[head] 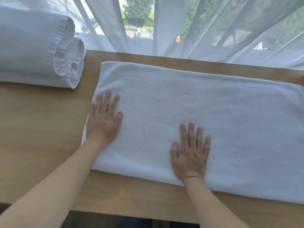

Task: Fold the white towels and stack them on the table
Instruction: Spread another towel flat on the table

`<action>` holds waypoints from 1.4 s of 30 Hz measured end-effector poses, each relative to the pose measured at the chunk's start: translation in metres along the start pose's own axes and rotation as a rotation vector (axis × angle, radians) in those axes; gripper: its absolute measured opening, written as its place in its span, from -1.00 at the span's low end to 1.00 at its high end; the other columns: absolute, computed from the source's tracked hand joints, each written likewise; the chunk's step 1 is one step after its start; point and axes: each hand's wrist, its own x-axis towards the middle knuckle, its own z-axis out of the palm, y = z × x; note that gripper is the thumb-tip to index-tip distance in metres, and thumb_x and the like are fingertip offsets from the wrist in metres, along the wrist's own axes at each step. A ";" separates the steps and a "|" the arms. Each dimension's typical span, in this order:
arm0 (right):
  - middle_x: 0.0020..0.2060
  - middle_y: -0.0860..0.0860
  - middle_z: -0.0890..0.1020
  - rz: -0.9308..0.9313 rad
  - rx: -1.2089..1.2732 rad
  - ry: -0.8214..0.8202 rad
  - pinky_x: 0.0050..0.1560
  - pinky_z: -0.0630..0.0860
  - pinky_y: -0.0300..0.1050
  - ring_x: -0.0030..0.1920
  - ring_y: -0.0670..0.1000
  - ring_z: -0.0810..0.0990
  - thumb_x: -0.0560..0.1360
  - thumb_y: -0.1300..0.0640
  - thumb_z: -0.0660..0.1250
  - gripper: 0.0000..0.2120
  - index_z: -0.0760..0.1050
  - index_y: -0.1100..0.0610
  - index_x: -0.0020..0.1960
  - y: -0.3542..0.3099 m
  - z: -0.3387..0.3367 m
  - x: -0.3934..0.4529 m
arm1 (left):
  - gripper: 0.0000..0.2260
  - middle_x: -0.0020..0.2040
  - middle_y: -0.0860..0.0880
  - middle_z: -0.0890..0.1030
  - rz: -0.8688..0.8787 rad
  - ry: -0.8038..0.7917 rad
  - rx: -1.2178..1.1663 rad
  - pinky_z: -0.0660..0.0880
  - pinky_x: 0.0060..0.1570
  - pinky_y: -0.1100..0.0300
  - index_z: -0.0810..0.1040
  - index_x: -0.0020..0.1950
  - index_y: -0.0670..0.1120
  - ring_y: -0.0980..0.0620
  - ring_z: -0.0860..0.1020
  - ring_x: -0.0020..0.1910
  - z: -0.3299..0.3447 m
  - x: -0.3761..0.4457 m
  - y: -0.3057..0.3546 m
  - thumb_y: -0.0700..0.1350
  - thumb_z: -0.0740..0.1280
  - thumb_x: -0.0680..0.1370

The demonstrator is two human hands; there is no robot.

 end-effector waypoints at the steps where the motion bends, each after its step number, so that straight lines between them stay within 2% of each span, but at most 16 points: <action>1: 0.63 0.00 0.04 0.002 0.001 -0.002 0.56 -0.06 0.27 0.62 0.11 -0.07 0.59 -0.15 0.02 -0.35 0.01 -0.03 0.64 0.000 0.000 0.000 | -0.38 0.67 0.02 -0.11 -0.064 0.010 -0.024 -0.20 0.58 -0.05 -0.05 0.66 0.09 -0.06 -0.16 0.63 -0.006 0.013 -0.003 0.23 -0.15 0.60; 3: 0.63 0.00 0.03 0.002 0.004 0.004 0.56 -0.06 0.27 0.62 0.10 -0.08 0.59 -0.15 0.01 -0.35 0.00 -0.03 0.64 0.000 0.001 -0.001 | -0.37 0.66 -0.05 -0.10 -0.053 0.047 -0.020 -0.22 0.57 -0.08 -0.02 0.66 0.02 -0.12 -0.15 0.63 -0.017 0.033 0.008 0.21 -0.10 0.61; 6: 0.63 0.00 0.05 0.000 0.007 0.030 0.56 -0.04 0.27 0.62 0.10 -0.06 0.59 -0.14 0.01 -0.35 0.01 -0.03 0.64 0.001 0.003 -0.001 | -0.38 0.66 -0.02 -0.07 0.251 0.002 0.092 -0.24 0.57 -0.03 -0.03 0.66 0.06 -0.07 -0.14 0.63 -0.017 0.058 0.035 0.26 -0.14 0.62; 7: 0.63 0.01 0.06 -0.001 0.008 0.043 0.56 -0.04 0.27 0.62 0.11 -0.05 0.58 -0.14 0.01 -0.35 0.02 -0.02 0.64 0.001 0.004 0.000 | -0.36 0.66 0.02 -0.10 0.268 -0.037 0.105 -0.26 0.57 -0.01 -0.06 0.65 0.10 -0.02 -0.16 0.63 -0.017 0.070 0.037 0.29 -0.18 0.59; 9: 0.63 0.01 0.07 -0.013 0.000 0.063 0.56 -0.05 0.27 0.62 0.11 -0.04 0.58 -0.14 0.02 -0.35 0.03 -0.02 0.64 0.001 0.007 0.001 | -0.37 0.66 0.06 -0.15 0.157 -0.051 0.089 -0.27 0.56 0.02 -0.11 0.65 0.14 0.01 -0.20 0.62 -0.018 0.100 0.028 0.31 -0.18 0.59; 13: 0.63 0.00 0.05 -0.010 -0.013 0.068 0.56 -0.06 0.27 0.62 0.11 -0.05 0.58 -0.14 0.02 -0.34 0.02 -0.02 0.64 0.002 0.008 0.001 | -0.42 0.67 -0.02 -0.14 -0.079 -0.033 0.033 -0.24 0.57 -0.04 -0.10 0.66 0.07 -0.08 -0.21 0.62 -0.027 0.140 0.016 0.22 -0.12 0.67; 15: 0.63 0.00 0.05 -0.014 -0.013 0.062 0.56 -0.05 0.28 0.62 0.11 -0.06 0.58 -0.14 0.02 -0.34 0.01 -0.02 0.64 0.002 0.007 0.001 | -0.40 0.66 -0.05 -0.15 -0.036 -0.009 0.015 -0.29 0.56 -0.03 -0.11 0.66 0.03 -0.09 -0.23 0.62 -0.023 0.122 0.030 0.22 -0.16 0.66; 17: 0.63 0.01 0.06 -0.012 -0.004 0.059 0.56 -0.05 0.28 0.62 0.11 -0.06 0.58 -0.14 0.02 -0.34 0.02 -0.02 0.64 0.001 0.006 0.002 | -0.37 0.66 -0.06 -0.12 0.104 -0.038 -0.034 -0.29 0.56 -0.02 -0.07 0.66 0.03 -0.09 -0.18 0.63 -0.011 0.074 0.055 0.24 -0.17 0.62; 21: 0.63 0.00 0.05 -0.001 -0.015 0.045 0.56 -0.07 0.26 0.62 0.10 -0.06 0.58 -0.14 0.01 -0.35 0.02 -0.03 0.64 0.000 0.005 0.001 | -0.41 0.67 -0.04 -0.04 0.315 -0.075 -0.008 -0.11 0.58 -0.10 0.01 0.66 0.05 -0.11 -0.09 0.64 0.021 -0.064 0.080 0.25 -0.08 0.67; 23: 0.63 -0.01 0.04 0.003 -0.015 0.033 0.57 -0.08 0.25 0.62 0.10 -0.08 0.59 -0.15 0.00 -0.35 0.00 -0.03 0.64 0.000 0.004 0.001 | -0.42 0.67 0.01 -0.07 0.252 -0.065 0.034 -0.11 0.57 -0.08 -0.05 0.66 0.09 -0.05 -0.11 0.64 0.024 -0.097 0.056 0.24 -0.07 0.67; 26: 0.63 -0.01 0.02 0.010 -0.005 0.006 0.57 -0.11 0.24 0.62 0.08 -0.11 0.60 -0.15 -0.01 -0.36 -0.03 -0.05 0.64 0.000 0.003 0.001 | -0.40 0.66 0.05 -0.19 0.079 -0.063 0.065 -0.20 0.58 -0.04 -0.17 0.65 0.13 0.02 -0.25 0.62 0.014 -0.094 0.014 0.26 -0.13 0.65; 29: 0.63 -0.02 0.01 0.020 0.005 -0.008 0.57 -0.13 0.23 0.62 0.08 -0.12 0.60 -0.15 -0.02 -0.36 -0.04 -0.05 0.64 -0.001 0.000 0.002 | -0.38 0.65 0.06 -0.25 -0.060 -0.038 0.046 -0.23 0.58 -0.06 -0.21 0.64 0.10 0.02 -0.32 0.60 0.008 -0.085 0.007 0.27 -0.17 0.63; 31: 0.63 -0.02 0.01 0.027 0.006 -0.018 0.58 -0.15 0.21 0.62 0.08 -0.12 0.60 -0.16 -0.03 -0.36 -0.04 -0.06 0.64 -0.003 -0.001 0.001 | -0.37 0.65 0.01 -0.26 -0.029 -0.037 0.046 -0.29 0.57 -0.05 -0.22 0.65 0.06 -0.03 -0.33 0.60 0.010 -0.088 0.024 0.27 -0.16 0.63; 34: 0.63 -0.03 -0.01 0.029 0.009 -0.018 0.58 -0.18 0.19 0.62 0.06 -0.13 0.60 -0.16 -0.05 -0.36 -0.06 -0.07 0.64 -0.003 -0.001 0.001 | -0.39 0.66 0.00 -0.22 0.235 -0.081 0.055 -0.25 0.57 -0.06 -0.18 0.65 0.08 -0.04 -0.29 0.61 0.025 -0.102 0.057 0.26 -0.13 0.66; 36: 0.63 -0.03 -0.01 0.031 0.011 -0.017 0.58 -0.18 0.19 0.62 0.06 -0.14 0.60 -0.17 -0.05 -0.36 -0.06 -0.07 0.64 -0.004 0.000 0.001 | -0.41 0.66 0.04 -0.19 0.324 -0.091 0.065 -0.20 0.57 -0.06 -0.16 0.65 0.12 -0.01 -0.26 0.62 0.029 -0.103 0.059 0.26 -0.09 0.67; 42: 0.63 -0.02 0.00 0.012 0.033 -0.030 0.58 -0.20 0.18 0.62 0.08 -0.13 0.61 -0.18 -0.07 -0.37 -0.03 -0.06 0.64 -0.001 -0.002 0.000 | -0.39 0.65 0.09 -0.25 0.089 -0.054 0.053 -0.27 0.57 -0.01 -0.22 0.64 0.15 0.05 -0.32 0.60 0.015 -0.080 0.024 0.30 -0.18 0.62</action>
